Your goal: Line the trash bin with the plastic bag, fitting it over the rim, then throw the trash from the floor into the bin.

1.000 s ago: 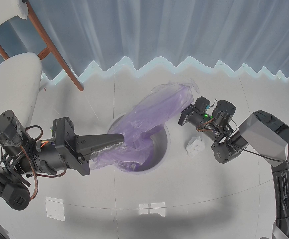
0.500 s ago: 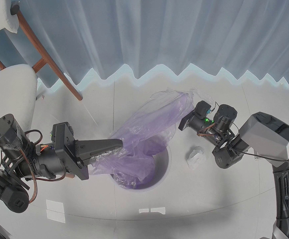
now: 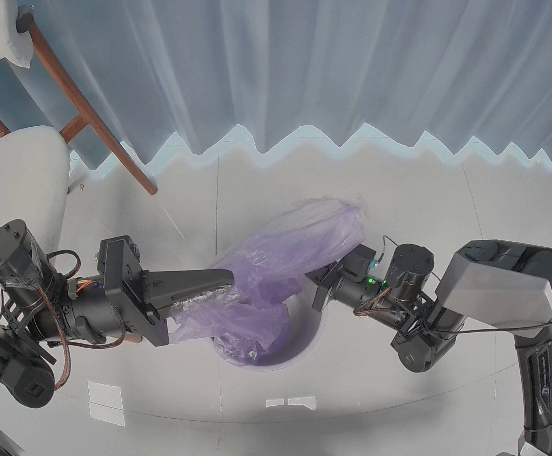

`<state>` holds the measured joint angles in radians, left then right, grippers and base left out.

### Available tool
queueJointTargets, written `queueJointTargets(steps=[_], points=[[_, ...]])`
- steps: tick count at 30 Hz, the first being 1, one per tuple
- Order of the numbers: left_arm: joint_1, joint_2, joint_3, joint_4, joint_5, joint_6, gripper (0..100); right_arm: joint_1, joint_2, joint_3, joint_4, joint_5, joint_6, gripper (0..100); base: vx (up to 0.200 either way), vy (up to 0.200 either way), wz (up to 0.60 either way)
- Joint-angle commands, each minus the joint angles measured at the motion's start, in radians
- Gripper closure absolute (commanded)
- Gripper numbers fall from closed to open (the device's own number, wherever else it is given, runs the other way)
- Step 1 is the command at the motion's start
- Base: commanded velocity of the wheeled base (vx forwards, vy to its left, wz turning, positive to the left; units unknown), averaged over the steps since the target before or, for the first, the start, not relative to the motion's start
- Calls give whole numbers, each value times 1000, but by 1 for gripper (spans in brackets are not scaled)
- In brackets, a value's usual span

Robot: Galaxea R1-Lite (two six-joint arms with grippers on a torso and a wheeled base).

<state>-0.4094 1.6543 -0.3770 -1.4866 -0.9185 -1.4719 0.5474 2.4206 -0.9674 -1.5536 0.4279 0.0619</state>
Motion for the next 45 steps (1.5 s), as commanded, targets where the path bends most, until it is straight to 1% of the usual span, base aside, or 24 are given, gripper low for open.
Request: queueJointTargets(steps=[1,2,3,5,7,15,16,17,18,19,21,22,24,26,27,28,30,33,36,40,42,43,44,45], points=[[0,4,0,2,1,2,100,60,-8,24,-17,-3,-2,100,0,0,0],[0,4,0,2,1,2,100,60,-8,24,-17,-3,-2,100,0,0,0],[0,6,-2,2,1,2,100,78,-3,30,-17,-15,-2,100,0,0,0],[0,10,-6,2,1,2,100,86,8,42,-17,-44,-2,100,0,0,0],[0,12,-10,2,3,2,100,89,21,52,-17,-58,-2,100,0,0,0],[0,35,-25,0,1,5,100,91,37,90,-17,-74,-1,100,0,0,0],[0,47,-42,-1,1,4,100,69,12,93,-16,-124,15,100,0,0,0],[0,53,-54,0,1,4,100,54,-8,101,-13,-152,29,100,0,0,0],[0,58,-60,0,1,4,100,49,-17,107,-13,-161,35,100,0,0,0],[0,81,-88,0,3,4,100,35,-64,158,-10,-199,70,100,0,0,0],[0,87,-97,0,3,4,100,31,-81,181,-10,-209,82,100,0,0,0],[0,110,-122,0,4,4,100,22,-143,268,-11,-238,131,100,0,0,0],[0,131,-135,-1,6,5,100,16,-190,343,-14,-268,174,100,0,0,0],[0,137,-138,-3,6,5,100,9,-209,365,-14,-282,185,100,0,0,0],[0,154,-141,-4,6,5,100,-6,-253,427,-14,-327,216,100,0,0,0],[0,165,-143,-6,6,7,100,-20,-275,460,-14,-350,239,100,0,0,0],[0,182,-145,-8,6,7,100,-40,-313,503,-14,-374,276,100,0,0,0],[0,211,-158,-8,6,7,100,-72,-374,552,-14,-394,325,100,0,0,0],[0,240,-178,-8,4,7,100,-89,-419,599,-14,-396,338,100,0,0,0],[3,283,-191,-8,6,25,100,-83,-474,688,-14,-399,372,100,0,0,0],[6,299,-206,-4,4,32,100,-78,-497,725,-13,-406,417,100,0,0,0],[6,299,-206,-4,4,32,100,-78,-497,725,-13,-406,417,100,0,0,0],[7,300,-224,-3,4,33,100,-77,-511,740,-13,-423,470,100,0,0,0],[7,299,-234,-1,4,33,100,-77,-517,745,-13,-440,504,100,0,0,0]])
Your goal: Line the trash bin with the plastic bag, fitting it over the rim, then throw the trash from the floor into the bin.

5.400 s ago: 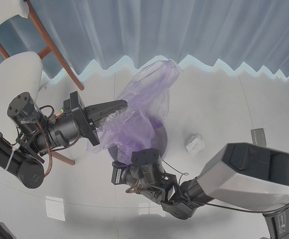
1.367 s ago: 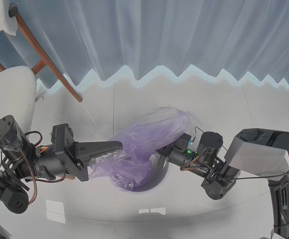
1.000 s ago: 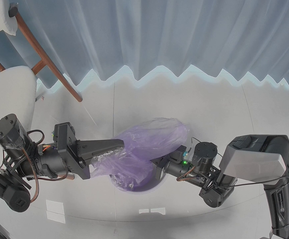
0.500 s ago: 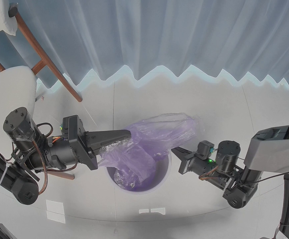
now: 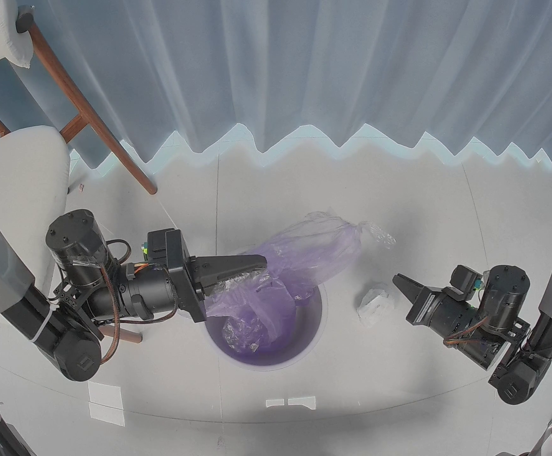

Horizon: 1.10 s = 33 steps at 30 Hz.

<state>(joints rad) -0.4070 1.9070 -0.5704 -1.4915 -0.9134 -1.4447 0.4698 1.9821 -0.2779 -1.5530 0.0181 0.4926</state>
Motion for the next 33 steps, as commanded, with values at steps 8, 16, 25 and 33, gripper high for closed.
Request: queueJointTargets(steps=[8,16,25,33], points=[[4,-43,-25,27,-76,47,100,6,-82,86,-9,-72,231,100,0,0,0],[42,-144,78,68,-177,66,100,13,-66,71,-10,-73,253,100,0,0,0],[70,-195,124,77,-231,90,100,18,-69,42,-10,-73,253,100,0,0,0],[83,-189,165,99,-171,106,100,16,-68,29,-7,-73,294,100,0,0,0]])
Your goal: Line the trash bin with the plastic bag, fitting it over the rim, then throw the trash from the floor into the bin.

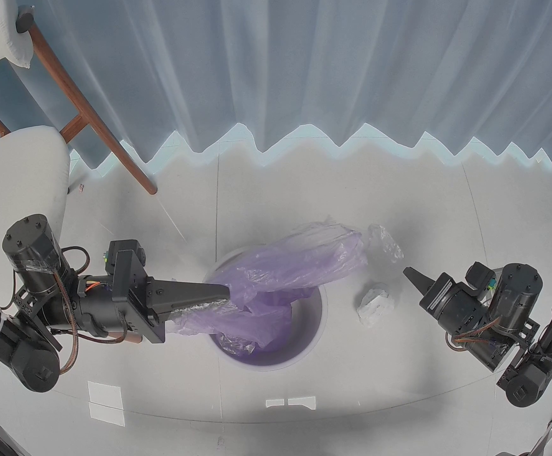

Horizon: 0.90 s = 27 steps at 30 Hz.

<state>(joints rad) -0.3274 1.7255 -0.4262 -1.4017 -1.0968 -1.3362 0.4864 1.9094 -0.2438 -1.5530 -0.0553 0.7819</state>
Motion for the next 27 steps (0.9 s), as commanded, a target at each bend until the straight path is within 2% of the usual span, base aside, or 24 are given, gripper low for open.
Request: queueJointTargets(steps=[1,8,13,20,21,23,24,27], points=[[2,-9,26,13,15,-3,100,0,4,-3,-7,0,7,100,0,0,0],[-10,-9,75,-23,29,9,100,-2,-1,0,-10,-11,8,100,0,0,0],[-30,5,187,-151,32,15,100,-8,2,6,-12,-32,7,100,0,0,0],[-15,-4,199,-149,51,22,100,-8,-1,17,-12,-38,7,100,0,0,0],[-10,-3,201,-149,61,29,100,-8,0,20,-12,-38,7,100,0,0,0],[-27,8,199,-146,117,118,100,-8,2,24,-12,-40,7,100,0,0,0],[-27,9,199,-148,120,123,100,-8,2,24,-12,-38,7,100,0,0,0],[-87,48,188,-148,227,166,100,-12,2,14,-12,-40,7,100,0,0,0]])
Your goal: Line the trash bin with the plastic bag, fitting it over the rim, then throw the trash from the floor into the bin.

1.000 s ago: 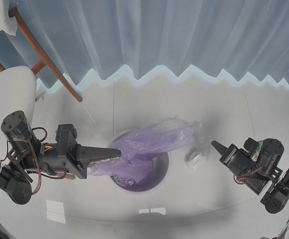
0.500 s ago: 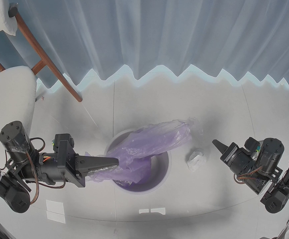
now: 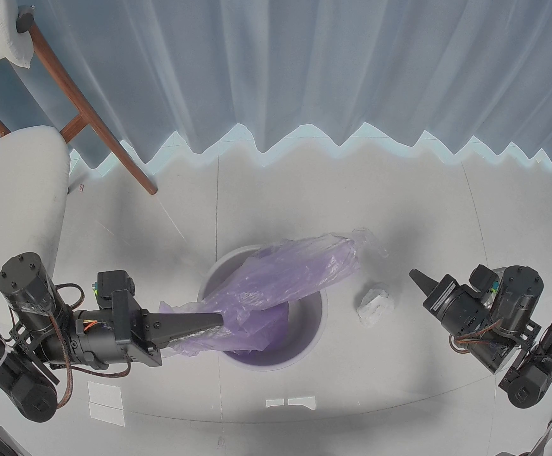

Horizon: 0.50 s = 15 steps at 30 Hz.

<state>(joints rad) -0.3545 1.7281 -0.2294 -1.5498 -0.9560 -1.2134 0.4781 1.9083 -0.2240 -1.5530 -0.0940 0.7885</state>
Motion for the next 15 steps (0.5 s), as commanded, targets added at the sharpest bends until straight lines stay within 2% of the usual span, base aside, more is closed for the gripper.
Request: queueJointTargets(steps=[1,2,6,10,12,13,15], points=[[-75,47,-11,0,121,43,100,-6,3,-6,-12,-1,1,100,0,0,0],[-118,45,-22,2,198,40,100,-4,5,-3,-12,-4,3,100,0,0,0],[-196,56,-56,2,364,48,100,-4,6,0,-12,-21,5,100,0,0,0],[-196,71,-79,13,365,101,100,-6,3,-1,-12,-36,1,100,0,0,0],[-196,90,-76,74,391,227,100,-6,6,0,-10,-39,1,100,0,0,0],[-196,94,-76,91,410,256,100,-4,8,0,-10,-41,3,100,0,0,0],[-202,99,-94,146,534,311,100,-1,23,3,-10,-65,11,100,0,0,0]])
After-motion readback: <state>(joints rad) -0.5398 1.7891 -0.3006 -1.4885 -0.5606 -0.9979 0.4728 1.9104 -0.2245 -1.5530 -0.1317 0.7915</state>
